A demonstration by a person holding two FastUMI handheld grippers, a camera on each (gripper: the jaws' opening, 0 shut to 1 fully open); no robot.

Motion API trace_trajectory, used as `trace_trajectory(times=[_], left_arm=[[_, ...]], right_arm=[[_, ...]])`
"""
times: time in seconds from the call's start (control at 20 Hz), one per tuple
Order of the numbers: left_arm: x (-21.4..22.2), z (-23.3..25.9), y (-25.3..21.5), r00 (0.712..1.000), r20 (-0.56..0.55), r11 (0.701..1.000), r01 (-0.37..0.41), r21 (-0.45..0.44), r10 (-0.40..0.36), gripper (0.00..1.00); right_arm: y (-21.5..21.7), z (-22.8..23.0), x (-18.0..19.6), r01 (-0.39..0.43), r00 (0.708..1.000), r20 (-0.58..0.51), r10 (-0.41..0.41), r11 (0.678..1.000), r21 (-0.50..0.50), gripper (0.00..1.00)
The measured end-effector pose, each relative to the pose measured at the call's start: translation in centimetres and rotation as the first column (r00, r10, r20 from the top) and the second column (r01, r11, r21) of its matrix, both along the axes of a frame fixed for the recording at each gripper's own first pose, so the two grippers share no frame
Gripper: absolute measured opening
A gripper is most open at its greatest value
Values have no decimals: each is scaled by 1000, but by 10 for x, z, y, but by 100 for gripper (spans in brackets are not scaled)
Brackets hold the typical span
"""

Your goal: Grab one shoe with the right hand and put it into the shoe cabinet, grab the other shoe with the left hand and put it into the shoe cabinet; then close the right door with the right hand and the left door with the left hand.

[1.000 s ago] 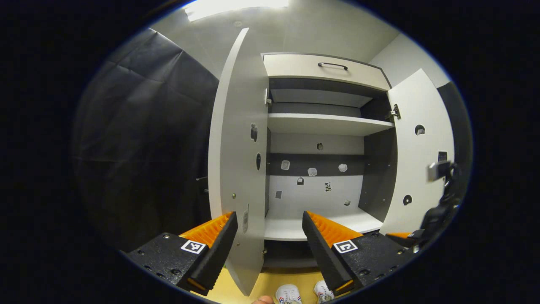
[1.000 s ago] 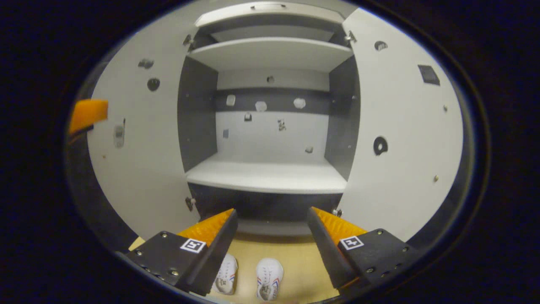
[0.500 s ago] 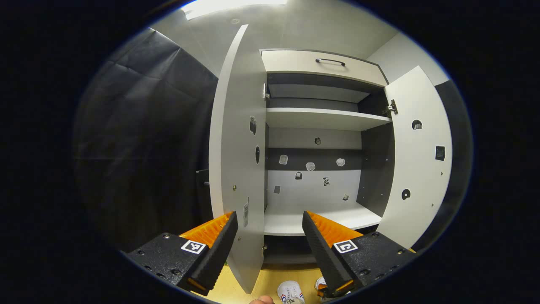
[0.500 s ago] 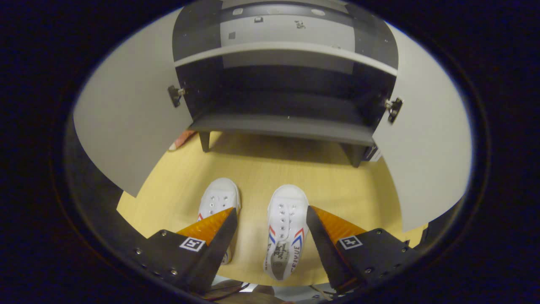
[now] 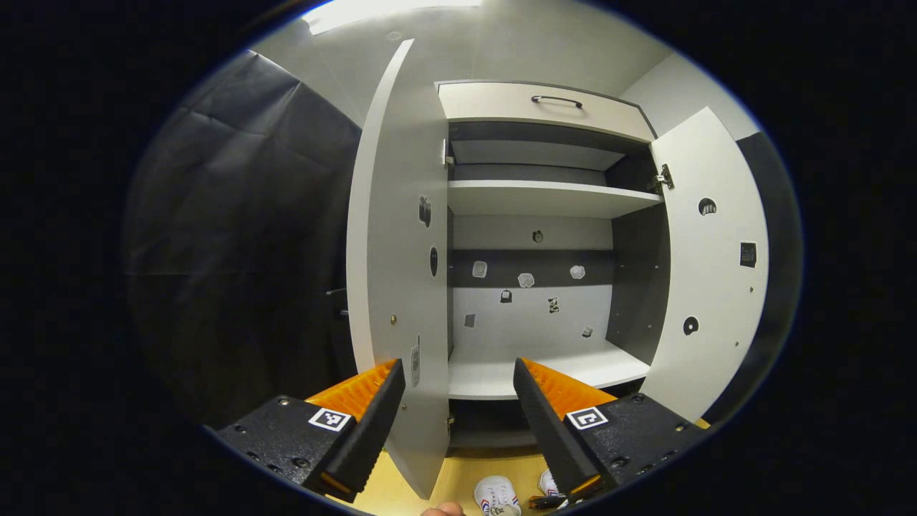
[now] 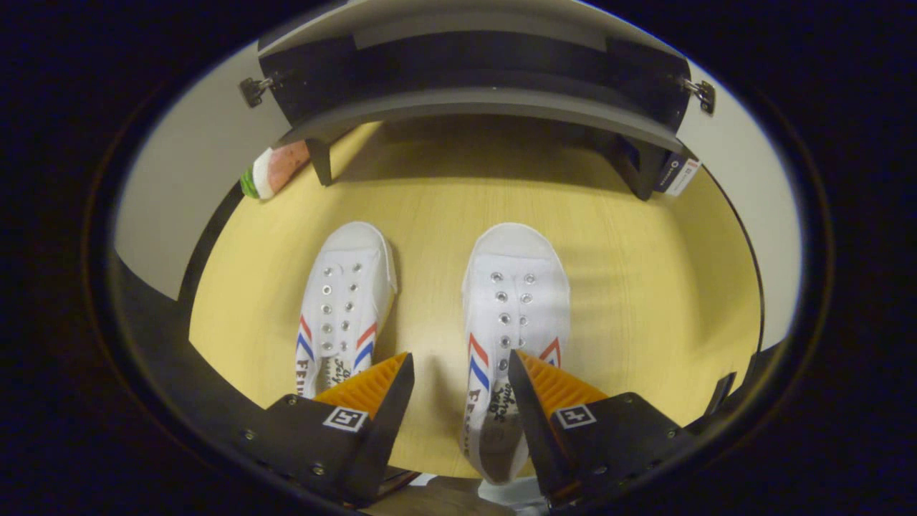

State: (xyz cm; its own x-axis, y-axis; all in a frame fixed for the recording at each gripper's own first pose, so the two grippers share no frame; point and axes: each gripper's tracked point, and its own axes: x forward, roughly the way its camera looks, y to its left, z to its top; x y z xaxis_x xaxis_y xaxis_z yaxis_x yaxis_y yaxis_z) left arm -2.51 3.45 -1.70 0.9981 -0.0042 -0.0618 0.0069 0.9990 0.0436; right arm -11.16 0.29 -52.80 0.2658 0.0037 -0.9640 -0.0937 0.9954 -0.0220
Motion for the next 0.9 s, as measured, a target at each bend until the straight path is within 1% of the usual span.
trace_trajectory(times=[0.05, 0.1, 0.2, 0.3, 0.35, 0.45, 0.5, 0.55, 0.6, 0.65, 0.7, 0.75, 0.8, 0.85, 0.9], left_arm=[[0, 0, 0, 1000, -1, 1000, 0, -1, 0, 94], [0, 0, 0, 1000, -1, 1000, 0, -2, 0, 94], [1, 0, 0, 1000, -1, 1000, -2, -3, 2, 94], [0, -1, 0, 1000, -2, 1000, -2, 3, 2, 94], [1, -1, 0, 1000, -2, 1000, -1, 4, 1, 94], [0, 0, 0, 1000, -1, 1000, 0, 1, 0, 94], [0, 0, 0, 1000, 0, 1000, 1, -1, -1, 94], [1, 0, 0, 1000, 0, 1000, 2, -2, -2, 94], [0, 0, 0, 1000, 0, 1000, 3, -3, -3, 94], [0, 0, 0, 1000, 0, 1000, 4, -4, -4, 94], [0, 0, 0, 1000, 0, 1000, 2, -5, -2, 94], [0, 0, 0, 1000, 0, 1000, 2, -5, -2, 94], [0, 0, 0, 1000, -2, 1000, 4, -4, -4, 94], [0, 0, 0, 1000, -2, 1000, 6, -6, -6, 94], [0, 0, 0, 1000, 0, 1000, 7, -9, -7, 94]], right_arm=[[1, -3, 0, 5, 1000, -9, -5, 1000, 7, 80], [3, -6, 0, 9, 1000, -21, -9, 1000, 13, 78], [5, -12, 0, 7, 999, -43, -7, 1000, 15, 79], [5, -13, 2, -5, 999, -53, 5, 1000, -9, 79], [-3, -20, 0, -18, 998, -53, 16, 998, -54, 79], [-6, -18, 0, -50, 998, -48, 45, 994, -93, 52], [-11, -20, 2, -74, 997, -41, 68, 987, -140, 51], [-16, -10, 2, -71, 997, -25, 68, 984, -164, 51], [-14, -11, 3, -76, 997, -18, 74, 980, -182, 19], [-15, -16, 2, -97, 995, -15, 96, 977, -191, 19], [-15, -17, 4, -100, 995, -4, 101, 976, -192, 19], [-14, -14, 3, -102, 995, 2, 104, 976, -191, 7], [-14, -13, 4, -100, 994, 19, 105, 978, -182, 7], [-15, -24, 8, -70, 996, 37, 77, 984, -163, 7], [-13, -16, 7, -45, 997, 52, 53, 988, -144, 1]])
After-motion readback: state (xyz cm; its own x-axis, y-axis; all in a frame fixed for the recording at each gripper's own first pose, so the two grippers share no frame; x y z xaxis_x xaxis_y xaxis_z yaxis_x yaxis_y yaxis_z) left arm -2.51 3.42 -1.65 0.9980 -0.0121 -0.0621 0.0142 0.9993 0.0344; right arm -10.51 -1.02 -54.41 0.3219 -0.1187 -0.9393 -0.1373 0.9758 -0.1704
